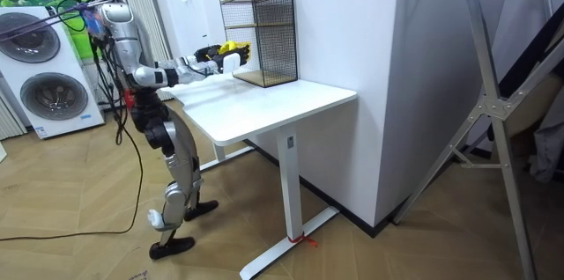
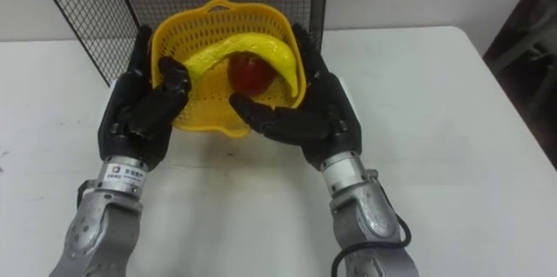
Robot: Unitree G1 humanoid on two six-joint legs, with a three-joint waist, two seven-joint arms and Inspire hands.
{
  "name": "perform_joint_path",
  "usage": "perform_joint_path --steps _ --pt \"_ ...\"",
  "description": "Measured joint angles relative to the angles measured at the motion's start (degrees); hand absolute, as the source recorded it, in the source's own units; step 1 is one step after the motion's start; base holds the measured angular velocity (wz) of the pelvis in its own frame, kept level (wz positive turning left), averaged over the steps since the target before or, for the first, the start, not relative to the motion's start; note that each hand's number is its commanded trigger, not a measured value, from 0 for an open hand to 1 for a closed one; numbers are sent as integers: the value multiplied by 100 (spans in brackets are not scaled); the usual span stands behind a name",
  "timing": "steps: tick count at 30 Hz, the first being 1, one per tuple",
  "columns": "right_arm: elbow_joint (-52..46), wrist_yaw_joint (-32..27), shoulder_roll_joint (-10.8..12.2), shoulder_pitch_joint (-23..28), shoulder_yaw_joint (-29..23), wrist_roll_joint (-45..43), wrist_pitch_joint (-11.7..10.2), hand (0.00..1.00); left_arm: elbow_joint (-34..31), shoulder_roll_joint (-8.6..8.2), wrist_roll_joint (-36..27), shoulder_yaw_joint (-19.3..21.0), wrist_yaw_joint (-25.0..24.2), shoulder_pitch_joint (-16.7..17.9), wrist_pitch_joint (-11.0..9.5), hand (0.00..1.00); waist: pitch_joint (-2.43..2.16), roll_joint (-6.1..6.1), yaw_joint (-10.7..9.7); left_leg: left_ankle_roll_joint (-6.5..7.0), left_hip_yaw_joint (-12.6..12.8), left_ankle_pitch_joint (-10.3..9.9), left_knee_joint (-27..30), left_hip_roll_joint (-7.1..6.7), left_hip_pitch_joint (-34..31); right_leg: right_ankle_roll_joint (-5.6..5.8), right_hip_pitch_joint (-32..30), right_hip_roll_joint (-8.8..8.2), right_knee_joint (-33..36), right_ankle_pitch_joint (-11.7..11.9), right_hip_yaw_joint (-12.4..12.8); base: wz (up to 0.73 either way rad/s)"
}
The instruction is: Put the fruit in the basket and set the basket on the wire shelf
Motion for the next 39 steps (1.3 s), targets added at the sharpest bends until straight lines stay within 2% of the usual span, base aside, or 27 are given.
perform_joint_path --steps 1,2,5,8,13,15,20,22,25,29,33,34,36,39 --pt "80 0 21 -80 33 -9 2 0 63 -6 1 57 34 -21 10 0 11 24 -16 -19 -21 3 -2 6 -3 -186 -11 3 -60 95 -72 -21" --pt "118 0 52 -106 70 -33 3 0 191 -26 8 96 73 -81 78 0 -3 44 -58 -41 -44 16 -25 -3 -12 -305 81 4 -129 232 -222 9" --pt "520 0 57 -344 42 65 8 0 249 -71 92 100 157 -155 182 0 -3 -11 -94 -57 -78 31 -25 -10 38 -342 188 65 -278 302 -324 14" --pt "783 -114 49 -694 17 141 196 0 252 -54 220 73 302 -306 295 0 -8 -19 -77 -70 -155 68 -35 7 22 -356 267 128 -466 364 -353 13" --pt "1039 -291 80 -1057 31 168 272 0 362 -57 299 120 547 -613 423 0 -34 -55 -9 -63 -182 76 -95 -13 110 -334 441 150 -704 453 -410 6" --pt "1244 -415 91 -1308 37 183 380 0 598 -64 286 123 661 -803 471 0 -34 -56 -51 -55 -216 81 -107 -54 156 -321 535 128 -770 460 -484 10" --pt "1879 -686 74 -1987 6 247 627 0 1549 -98 280 157 907 -1518 742 0 -33 -57 -25 -51 -211 81 -150 -96 323 -302 751 94 -902 496 -522 3" --pt "2011 -812 76 -2142 3 272 693 0 1811 -143 277 181 1008 -1733 852 0 -32 -56 -14 -52 -211 81 -178 -97 356 -303 787 95 -897 506 -532 0" --pt "2204 -971 92 -2368 2 439 816 0 2088 -314 232 279 1191 -1923 986 0 -31 -56 -17 -52 -191 82 -245 -94 445 -304 852 89 -907 522 -536 -3" --pt "2768 -1115 101 -2858 -14 617 971 0 2557 -491 146 538 1295 -2351 1289 0 -11 -22 -15 -53 -168 81 -240 -78 477 -309 896 88 -930 526 -526 0" --pt "3063 -1161 111 -3058 -20 783 1102 0 2900 -467 94 619 1306 -2709 1419 0 2 -1 -42 -52 -183 81 -238 -80 473 -303 894 79 -927 529 -538 0" --pt "3355 -1194 127 -3268 -77 809 1185 0 3129 -483 94 684 1306 -2942 1515 0 12 19 -43 -51 -183 81 -236 -87 452 -298 871 84 -918 534 -541 0" --pt "3768 -1286 140 -3610 -226 923 1297 0 3418 -470 -15 796 1284 -3292 1634 0 6 29 -46 -45 -195 85 -219 -79 349 -295 768 104 -893 552 -547 2" --pt "3895 -1368 111 -3861 -295 1153 1375 0 3629 -412 -108 936 1235 -3549 1778 0 -2 44 -54 -33 -198 92 -198 -80 257 -285 723 106 -896 571 -551 0"
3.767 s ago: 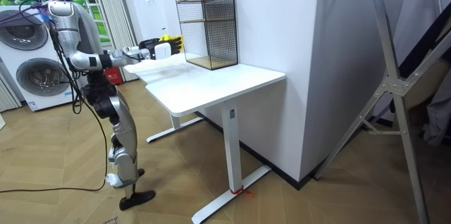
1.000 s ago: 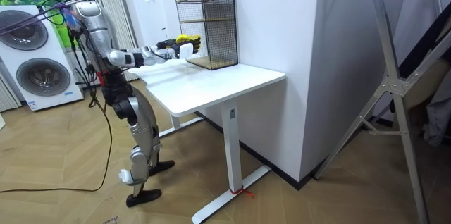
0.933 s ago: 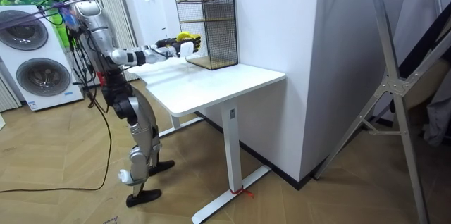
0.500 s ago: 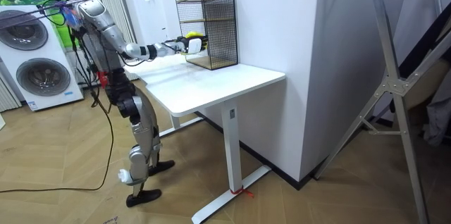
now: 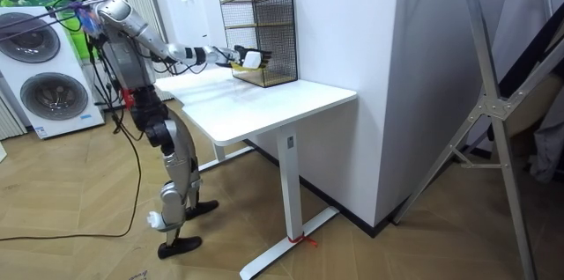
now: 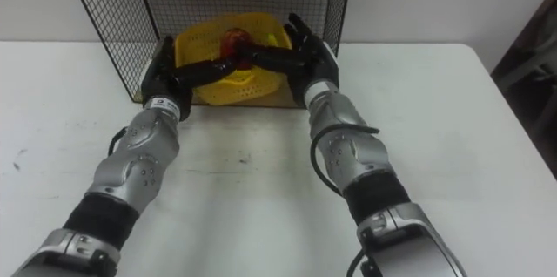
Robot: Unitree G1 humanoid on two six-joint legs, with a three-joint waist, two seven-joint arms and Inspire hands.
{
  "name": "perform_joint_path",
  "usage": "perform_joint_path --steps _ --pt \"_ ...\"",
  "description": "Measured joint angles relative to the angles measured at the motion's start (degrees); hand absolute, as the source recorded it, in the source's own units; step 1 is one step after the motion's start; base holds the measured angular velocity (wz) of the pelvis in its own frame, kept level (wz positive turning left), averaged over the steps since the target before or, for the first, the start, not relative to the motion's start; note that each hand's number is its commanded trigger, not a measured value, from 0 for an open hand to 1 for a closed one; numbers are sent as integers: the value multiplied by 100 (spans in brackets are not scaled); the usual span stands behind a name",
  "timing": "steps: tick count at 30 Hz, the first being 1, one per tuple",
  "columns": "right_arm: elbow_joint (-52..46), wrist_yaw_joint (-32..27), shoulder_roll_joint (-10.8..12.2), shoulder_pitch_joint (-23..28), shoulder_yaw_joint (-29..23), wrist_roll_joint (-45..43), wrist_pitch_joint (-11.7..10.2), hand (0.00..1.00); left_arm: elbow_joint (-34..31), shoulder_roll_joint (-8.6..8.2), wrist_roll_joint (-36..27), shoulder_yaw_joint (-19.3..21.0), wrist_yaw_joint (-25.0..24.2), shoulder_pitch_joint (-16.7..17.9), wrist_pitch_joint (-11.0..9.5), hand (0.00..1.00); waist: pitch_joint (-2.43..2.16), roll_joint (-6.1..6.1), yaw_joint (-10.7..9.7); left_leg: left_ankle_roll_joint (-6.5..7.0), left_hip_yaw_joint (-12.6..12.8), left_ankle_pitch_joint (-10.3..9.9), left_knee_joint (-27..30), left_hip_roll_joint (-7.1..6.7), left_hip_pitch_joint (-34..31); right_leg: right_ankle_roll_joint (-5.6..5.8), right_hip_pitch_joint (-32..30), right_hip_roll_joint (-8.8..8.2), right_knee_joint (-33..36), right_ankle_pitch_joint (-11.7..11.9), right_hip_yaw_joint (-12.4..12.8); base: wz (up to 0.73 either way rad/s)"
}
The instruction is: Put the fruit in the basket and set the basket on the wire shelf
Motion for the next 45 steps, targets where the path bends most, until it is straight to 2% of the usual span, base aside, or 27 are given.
perform_joint_path --steps 4,5,9,12,18,20,21,26,31,34,37,40,42,45 --pt "35 -135 -2 -51 -2 277 0 0 344 110 0 15 -110 -129 221 0 -18 51 6 20 2 -1 -2 -15 69 68 83 -21 -15 41 6 1" --pt "93 -140 -2 -55 -1 311 0 0 436 119 0 22 -140 -132 272 0 -39 97 10 31 0 -8 -2 -16 88 93 101 -26 -24 55 3 0" --pt "588 -128 -8 -70 -88 711 14 0 699 195 -102 42 -164 -134 414 0 -37 298 7 66 45 -30 -7 -24 210 119 202 -72 -42 69 0 -1" --pt "767 -102 -18 -68 -101 796 128 0 750 319 -99 92 -164 -133 443 0 -33 329 -22 75 75 -28 -7 -18 215 119 229 -77 -41 70 2 -7" --pt "1215 78 -36 -40 -99 862 129 0 897 400 -110 85 -174 -131 448 0 -21 349 -145 145 102 -42 20 -26 294 131 340 -91 -52 77 2 2" --pt "1302 78 -48 52 -101 858 130 0 921 395 -96 67 -163 -127 448 0 6 434 -230 191 103 -74 98 -27 290 160 392 -87 -83 94 -25 3" --pt "1302 84 -48 109 -101 855 122 0 920 397 -82 49 -156 -128 445 0 4 481 -294 205 94 -76 88 -38 258 179 384 -91 -83 105 -52 7" --pt "1315 150 -47 297 -98 858 111 0 1025 380 -78 -16 -170 -127 443 0 -3 499 -466 295 101 -35 89 -105 336 248 448 -108 -87 145 -31 1" --pt "1347 226 -60 543 -95 848 81 0 1351 371 -84 -135 -159 -125 342 0 -6 506 -501 368 176 -85 85 -114 490 301 597 -145 -96 175 33 -6" --pt "1348 291 -84 765 -97 838 62 0 1357 352 -94 -249 -129 -13 296 0 -11 512 -504 396 172 -105 71 -136 618 330 675 -181 -98 183 41 -5" --pt "1345 444 -93 1074 -94 664 -43 0 1280 331 -68 -383 -127 299 142 0 -48 535 -550 400 143 -140 54 -197 763 379 814 -213 -112 165 40 2" --pt "1339 557 -89 1234 -98 309 -76 0 1276 331 2 -411 -114 567 130 0 -132 589 -596 410 185 -140 25 -222 884 425 913 -254 -167 135 62 -4" --pt "1338 585 -83 1330 -101 44 -93 0 1211 332 17 -411 -78 740 121 0 -167 574 -607 423 209 -125 -10 -231 979 439 1004 -270 -193 141 61 -2" --pt "1339 586 -80 1333 -100 -149 -86 0 772 325 16 -412 31 921 114 0 -168 536 -608 438 210 -110 -20 -230 994 450 1008 -252 -194 146 123 -2"
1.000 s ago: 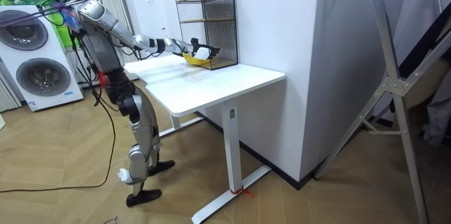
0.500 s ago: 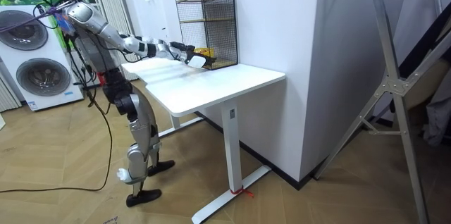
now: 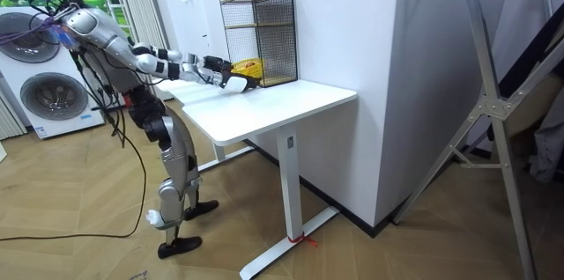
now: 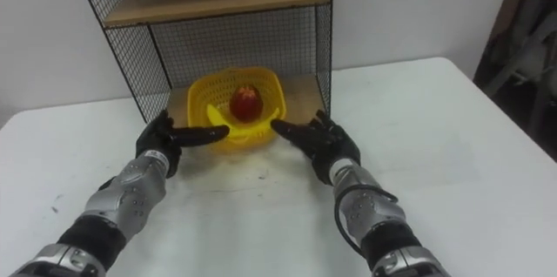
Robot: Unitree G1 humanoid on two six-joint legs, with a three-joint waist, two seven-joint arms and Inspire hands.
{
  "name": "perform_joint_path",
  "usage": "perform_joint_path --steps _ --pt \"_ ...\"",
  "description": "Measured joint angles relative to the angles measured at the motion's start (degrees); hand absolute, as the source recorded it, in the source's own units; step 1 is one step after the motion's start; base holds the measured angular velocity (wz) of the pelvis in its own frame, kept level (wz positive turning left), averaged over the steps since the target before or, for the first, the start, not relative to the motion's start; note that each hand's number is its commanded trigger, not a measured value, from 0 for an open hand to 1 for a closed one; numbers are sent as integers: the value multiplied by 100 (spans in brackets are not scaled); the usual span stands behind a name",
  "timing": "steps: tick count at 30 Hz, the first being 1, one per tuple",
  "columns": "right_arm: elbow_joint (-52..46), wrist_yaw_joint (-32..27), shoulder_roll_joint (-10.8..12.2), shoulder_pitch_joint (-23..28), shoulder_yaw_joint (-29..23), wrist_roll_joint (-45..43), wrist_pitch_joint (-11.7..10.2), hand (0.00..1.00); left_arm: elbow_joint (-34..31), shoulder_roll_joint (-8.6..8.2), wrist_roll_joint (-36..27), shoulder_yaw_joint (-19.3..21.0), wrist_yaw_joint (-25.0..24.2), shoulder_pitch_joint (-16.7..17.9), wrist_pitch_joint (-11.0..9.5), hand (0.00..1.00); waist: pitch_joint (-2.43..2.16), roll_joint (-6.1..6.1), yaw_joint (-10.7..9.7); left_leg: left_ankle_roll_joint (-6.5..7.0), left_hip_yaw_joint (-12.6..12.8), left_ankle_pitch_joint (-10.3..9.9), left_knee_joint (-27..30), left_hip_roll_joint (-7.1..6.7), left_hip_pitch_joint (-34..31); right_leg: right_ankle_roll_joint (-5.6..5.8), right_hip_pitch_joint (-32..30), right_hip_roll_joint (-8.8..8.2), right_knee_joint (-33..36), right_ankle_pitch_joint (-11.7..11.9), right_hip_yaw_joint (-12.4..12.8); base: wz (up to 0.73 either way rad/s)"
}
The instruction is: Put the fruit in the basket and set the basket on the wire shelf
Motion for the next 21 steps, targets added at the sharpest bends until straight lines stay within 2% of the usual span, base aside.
perform_joint_path --steps 4,7,11,13,15,18,21 --pt "-121 -14 12 30 9 -117 4 0 -739 0 4 1 118 53 -75 0 -7 -83 64 4 24 27 -75 -11 37 13 -13 -11 -5 -2 71 -4" --pt "-703 -78 -22 208 6 -114 3 0 -1136 -5 12 -29 137 67 -197 0 -11 -145 83 37 22 79 -167 -47 75 23 -18 -41 -18 -7 70 0" --pt "-2048 -108 -175 621 1 -334 5 0 -1859 -8 184 -39 144 404 -194 0 -20 -178 82 41 22 84 -213 -79 69 34 -9 -56 -110 1 61 0" --pt "-2355 -108 -227 672 -4 -436 5 0 -2057 -7 288 -36 144 522 -164 0 -26 -224 90 33 23 89 -204 -80 70 30 -4 -57 -119 4 53 0" --pt "-2729 -104 -225 814 -81 -872 10 0 -2420 -8 437 -17 138 697 -114 0 -25 -294 118 15 22 81 -211 -73 69 22 -3 -49 -144 9 53 0" --pt "-3047 -73 -207 992 -222 -1172 33 0 -2702 -10 529 30 128 812 -99 0 -26 -305 129 5 21 70 -211 -75 60 7 13 -45 -190 20 46 0" --pt "-3718 -63 -199 1376 -349 -1252 39 0 -3225 14 586 97 119 1007 -87 0 -23 -322 151 -8 19 61 -248 -78 62 7 5 -43 -214 18 58 0"
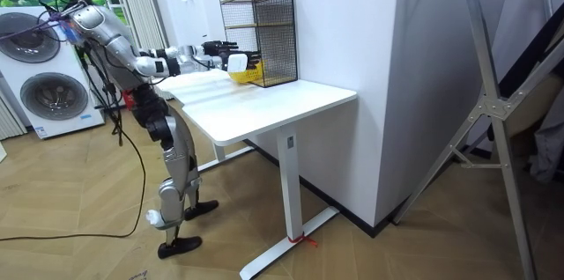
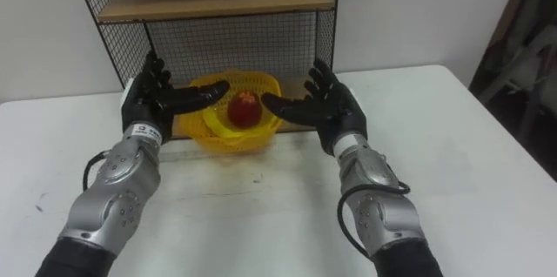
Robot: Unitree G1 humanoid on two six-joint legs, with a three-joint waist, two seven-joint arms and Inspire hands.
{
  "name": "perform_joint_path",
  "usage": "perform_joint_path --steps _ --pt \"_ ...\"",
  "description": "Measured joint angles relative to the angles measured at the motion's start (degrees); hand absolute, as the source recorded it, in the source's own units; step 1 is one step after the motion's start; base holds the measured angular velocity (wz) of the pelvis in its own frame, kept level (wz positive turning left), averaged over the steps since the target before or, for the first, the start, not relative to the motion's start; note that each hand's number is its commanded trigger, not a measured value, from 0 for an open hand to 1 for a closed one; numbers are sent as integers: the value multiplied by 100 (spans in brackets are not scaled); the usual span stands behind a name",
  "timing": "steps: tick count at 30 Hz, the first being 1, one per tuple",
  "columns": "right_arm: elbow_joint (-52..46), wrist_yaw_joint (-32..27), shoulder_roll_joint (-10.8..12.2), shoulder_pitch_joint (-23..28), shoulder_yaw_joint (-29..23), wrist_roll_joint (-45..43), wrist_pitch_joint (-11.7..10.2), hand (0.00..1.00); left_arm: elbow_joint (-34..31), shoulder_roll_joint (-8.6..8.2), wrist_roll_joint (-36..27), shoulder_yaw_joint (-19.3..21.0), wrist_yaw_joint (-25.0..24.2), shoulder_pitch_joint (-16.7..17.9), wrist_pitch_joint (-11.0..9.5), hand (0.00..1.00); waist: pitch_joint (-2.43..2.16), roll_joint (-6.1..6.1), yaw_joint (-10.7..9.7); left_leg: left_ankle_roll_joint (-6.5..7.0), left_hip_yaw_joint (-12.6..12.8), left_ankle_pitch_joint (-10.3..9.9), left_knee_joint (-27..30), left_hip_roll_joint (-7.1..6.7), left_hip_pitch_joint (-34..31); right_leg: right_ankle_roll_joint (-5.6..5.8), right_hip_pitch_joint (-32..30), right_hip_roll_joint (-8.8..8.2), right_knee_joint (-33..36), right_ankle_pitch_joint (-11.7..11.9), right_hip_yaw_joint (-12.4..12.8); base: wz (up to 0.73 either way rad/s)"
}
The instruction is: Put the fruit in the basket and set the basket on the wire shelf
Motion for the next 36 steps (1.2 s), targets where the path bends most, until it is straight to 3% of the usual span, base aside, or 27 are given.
perform_joint_path --steps 3,7,8,9,13,18,21,27,34,36 --pt "-576 76 -20 316 -22 -193 2 0 -536 10 17 3 -113 248 1 0 4 -42 0 -8 7 5 -35 0 -1 -1 1 2 -43 -1 2 0" --pt "-892 239 -19 463 -63 -313 48 0 -688 30 82 20 -282 282 40 0 2 -93 9 -15 11 9 -63 0 -41 -4 -44 8 -83 -1 9 0" --pt "-999 295 -20 499 -127 -405 67 0 -766 29 82 41 -349 298 61 0 -3 -108 17 -15 16 9 -70 -5 -58 -3 -63 5 -90 -1 16 -4" --pt "-1155 319 -20 542 -184 -419 103 0 -969 35 86 116 -419 406 60 0 -39 -117 15 -16 32 11 -87 -1 -106 -5 -129 7 -91 0 55 -6" --pt "-1566 355 -23 782 -371 -401 111 0 -1482 119 184 263 -483 871 51 0 -59 -153 14 -22 70 6 -129 -4 -99 -12 -133 0 -91 8 97 -4" --pt "-1708 372 -48 966 -466 -388 112 0 -1521 156 185 365 -562 1253 50 0 -59 -145 -7 -46 65 -7 -140 6 -97 -26 -133 15 -79 19 93 0" --pt "-2080 360 -49 1364 -765 -392 114 0 -1672 157 186 479 -676 1712 39 0 -57 -104 1 -49 46 -45 -161 1 -128 -27 -156 16 -75 20 87 0" --pt "-2527 347 -52 1793 -1180 -619 111 0 -2118 158 185 747 -785 2187 30 0 -62 -48 -4 -69 57 -56 -153 20 -273 -29 -329 23 -39 21 110 0" --pt "-3172 241 -68 2112 -1364 -640 40 0 -2646 315 466 936 -1013 2734 -314 0 -43 -70 0 -73 38 -54 -135 15 -394 -27 -453 27 14 20 75 2" --pt "-3318 179 -69 2163 -1504 -692 -212 0 -2660 314 649 1058 -1012 2807 -409 0 -39 -85 10 -72 23 -50 -127 17 -410 -28 -460 27 18 21 66 5"
